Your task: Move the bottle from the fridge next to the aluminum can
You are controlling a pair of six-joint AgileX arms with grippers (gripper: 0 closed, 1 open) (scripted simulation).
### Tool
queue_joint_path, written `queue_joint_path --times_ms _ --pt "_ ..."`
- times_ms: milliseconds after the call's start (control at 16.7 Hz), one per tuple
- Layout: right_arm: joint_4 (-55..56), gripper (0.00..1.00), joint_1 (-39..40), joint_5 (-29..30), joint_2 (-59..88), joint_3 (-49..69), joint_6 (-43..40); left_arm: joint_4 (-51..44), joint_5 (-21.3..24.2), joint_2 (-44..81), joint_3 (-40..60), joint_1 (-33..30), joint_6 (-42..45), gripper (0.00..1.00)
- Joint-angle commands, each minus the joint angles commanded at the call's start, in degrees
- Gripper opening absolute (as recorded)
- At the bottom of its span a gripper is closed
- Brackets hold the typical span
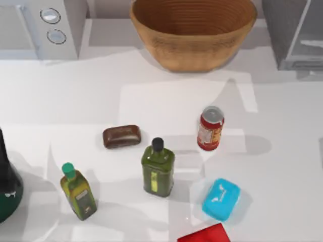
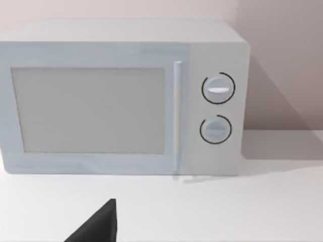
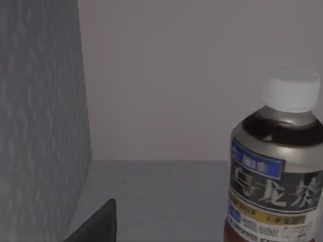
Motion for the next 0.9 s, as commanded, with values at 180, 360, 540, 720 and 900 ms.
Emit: queue_joint_path --times_ms 180,360,540,720,900 --pt "6.5 1.0 -1.6 -1.2 12.4 6.4 0.1 0.0 0.0 0.0 0.0 0.0 0.0 1.0" --pt "10.6 1.0 -2.6 -1.9 19.4 10.3 0.1 0.0 0.0 0.0 0.0 0.0 0.0 1.0" --pt "11.6 1.0 -2.8 -2.1 21.0 11.3 0.2 0.0 0.0 0.0 0.0 0.0 0.0 1.0" --pt "11.4 1.0 -2.5 -2.0 20.9 11.0 0.2 0.0 0.0 0.0 0.0 0.0 0.0 1.0" --pt "10.6 1.0 -2.4 -1.8 22.1 13.2 0.1 0.0 0.0 0.0 0.0 0.0 0.0 1.0"
